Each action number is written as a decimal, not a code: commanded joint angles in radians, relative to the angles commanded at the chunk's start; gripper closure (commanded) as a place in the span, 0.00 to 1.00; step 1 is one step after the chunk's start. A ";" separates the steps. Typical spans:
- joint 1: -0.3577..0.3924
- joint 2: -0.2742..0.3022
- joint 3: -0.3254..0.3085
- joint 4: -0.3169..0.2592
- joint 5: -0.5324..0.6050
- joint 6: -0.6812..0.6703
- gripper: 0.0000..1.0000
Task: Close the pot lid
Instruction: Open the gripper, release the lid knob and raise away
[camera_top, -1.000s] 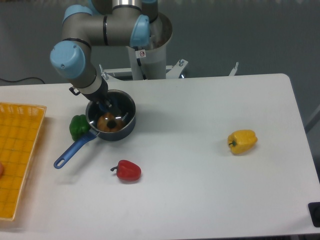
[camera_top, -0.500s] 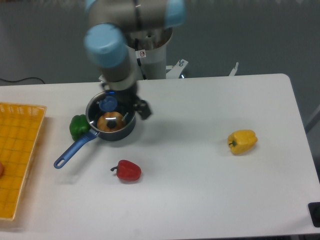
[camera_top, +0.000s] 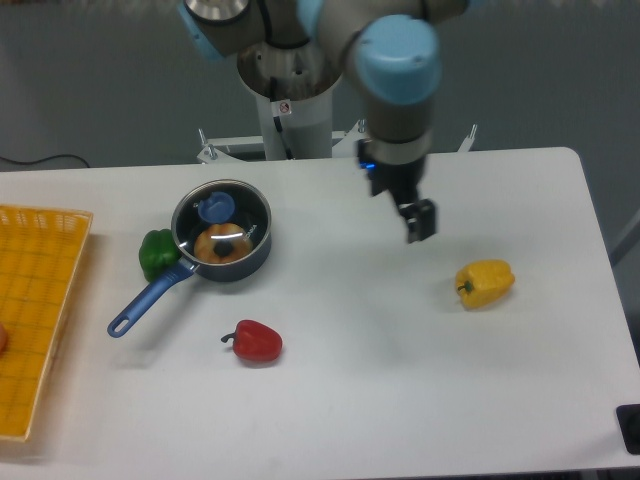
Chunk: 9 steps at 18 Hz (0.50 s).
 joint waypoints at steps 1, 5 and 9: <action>0.022 0.000 -0.002 -0.002 -0.002 0.006 0.00; 0.092 -0.006 -0.017 -0.002 -0.028 0.072 0.00; 0.152 -0.005 -0.035 -0.003 -0.028 0.169 0.00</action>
